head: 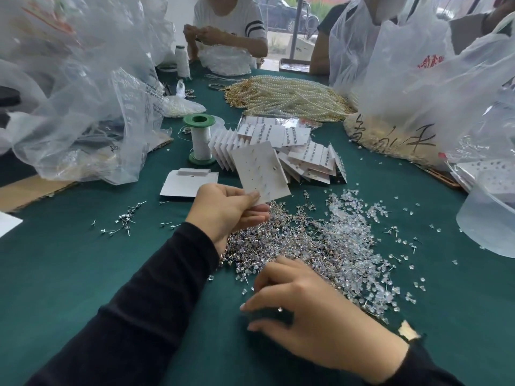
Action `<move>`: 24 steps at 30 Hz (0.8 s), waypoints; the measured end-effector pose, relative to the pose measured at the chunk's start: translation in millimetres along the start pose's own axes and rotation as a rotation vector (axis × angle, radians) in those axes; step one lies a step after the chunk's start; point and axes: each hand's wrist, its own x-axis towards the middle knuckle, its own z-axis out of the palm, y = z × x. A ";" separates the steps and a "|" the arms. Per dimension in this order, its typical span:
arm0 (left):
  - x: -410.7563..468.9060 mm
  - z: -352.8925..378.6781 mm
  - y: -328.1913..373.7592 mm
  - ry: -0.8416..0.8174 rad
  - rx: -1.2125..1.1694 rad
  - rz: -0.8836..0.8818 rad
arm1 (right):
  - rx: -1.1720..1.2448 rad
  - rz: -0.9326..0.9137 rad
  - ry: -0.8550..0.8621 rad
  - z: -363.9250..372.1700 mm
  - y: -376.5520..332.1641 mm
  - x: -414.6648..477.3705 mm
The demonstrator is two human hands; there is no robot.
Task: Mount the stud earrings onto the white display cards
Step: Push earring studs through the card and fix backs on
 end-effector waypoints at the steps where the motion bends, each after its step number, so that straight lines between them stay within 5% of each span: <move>1: 0.2 -0.1 0.3 0.006 0.005 0.001 | 0.010 0.011 0.011 -2.0 0.4 0.3; 5: 2.0 -2.1 1.1 0.024 0.020 0.009 | 0.030 0.116 0.095 -16.1 9.3 -6.6; 19: -2.5 3.9 -2.3 -0.011 0.055 0.037 | -0.109 0.111 -0.089 -8.6 3.6 -6.6; 21: -3.9 5.9 -3.7 -0.029 0.067 0.041 | -0.005 0.140 -0.010 -11.7 1.6 -5.1; 24: -7.0 11.5 -7.9 -0.068 0.131 0.072 | 0.079 0.173 0.446 -18.4 5.2 -2.9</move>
